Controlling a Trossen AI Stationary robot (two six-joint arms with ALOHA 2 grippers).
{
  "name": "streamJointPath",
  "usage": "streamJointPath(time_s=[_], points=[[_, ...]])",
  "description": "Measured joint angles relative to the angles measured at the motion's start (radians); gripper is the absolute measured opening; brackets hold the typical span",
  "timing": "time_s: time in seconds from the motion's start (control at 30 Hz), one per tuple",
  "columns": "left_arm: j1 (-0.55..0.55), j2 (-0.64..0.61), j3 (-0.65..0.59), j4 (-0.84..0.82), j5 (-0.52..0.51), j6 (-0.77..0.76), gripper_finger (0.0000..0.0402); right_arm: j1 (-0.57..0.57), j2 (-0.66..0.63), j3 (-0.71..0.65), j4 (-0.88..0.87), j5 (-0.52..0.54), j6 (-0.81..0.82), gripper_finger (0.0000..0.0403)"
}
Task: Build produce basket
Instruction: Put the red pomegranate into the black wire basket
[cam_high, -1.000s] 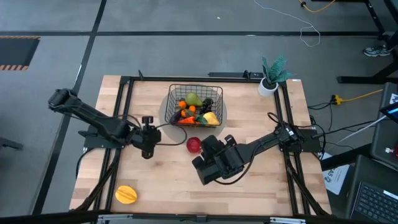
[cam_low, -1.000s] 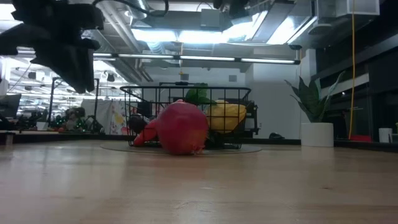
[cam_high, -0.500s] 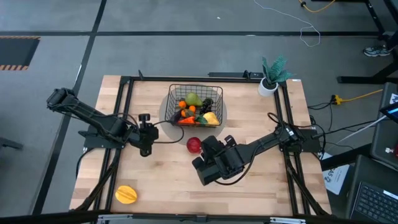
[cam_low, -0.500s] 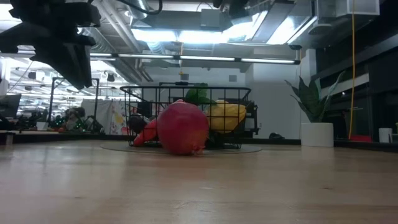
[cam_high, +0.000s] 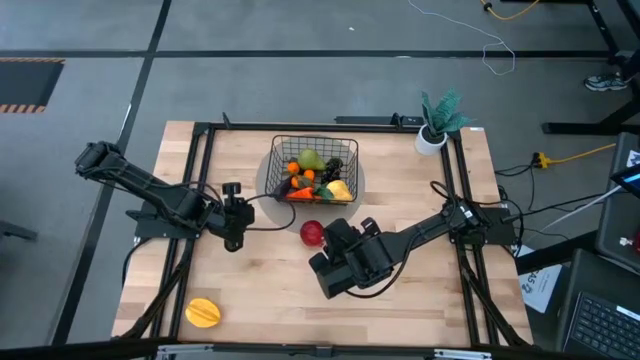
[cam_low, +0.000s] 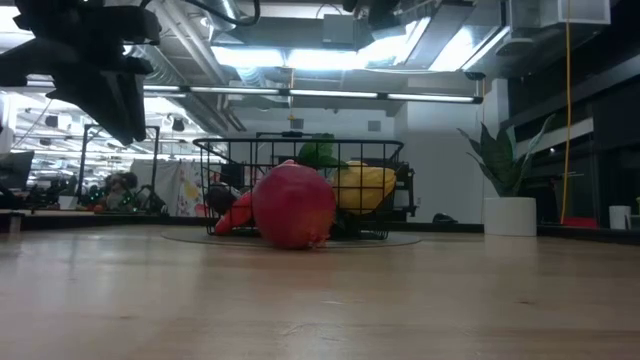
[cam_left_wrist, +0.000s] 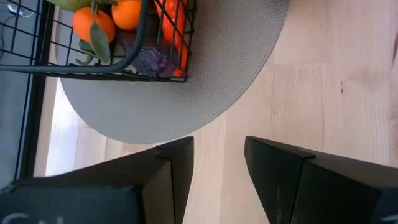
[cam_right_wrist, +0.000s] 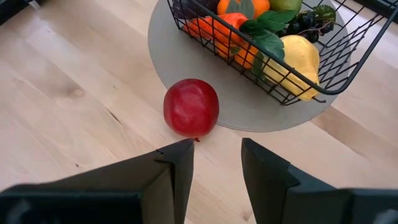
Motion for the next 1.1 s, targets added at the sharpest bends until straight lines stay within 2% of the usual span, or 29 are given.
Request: streamJointPath(time_s=[0.3,0.6,0.77,0.87,0.97,1.1], points=[[0.0,0.0,0.0,-0.016,0.0,0.0,0.0133,0.0,0.01,0.0,-0.002,0.003,-0.078,0.0124],[0.0,0.0,0.0,-0.023,-0.001,-0.002,0.0133,0.0,0.13,0.0,0.004,0.002,-0.154,0.0124],[0.0,0.0,0.0,-0.022,-0.001,-0.002,0.0133,-0.011,0.189,0.0,0.003,0.045,-0.111,0.0124],[0.0,0.0,0.0,-0.022,-0.001,-0.002,0.0133,-0.033,0.222,0.0,-0.02,0.057,-0.01,0.0124],[0.001,0.0,0.0,-0.022,-0.001,-0.002,0.0133,-0.068,0.232,0.0,-0.032,-0.029,0.059,0.0124],[0.001,0.0,0.0,-0.021,-0.002,-0.002,0.0133,-0.121,0.235,0.0,-0.03,-0.182,0.056,0.0124]])
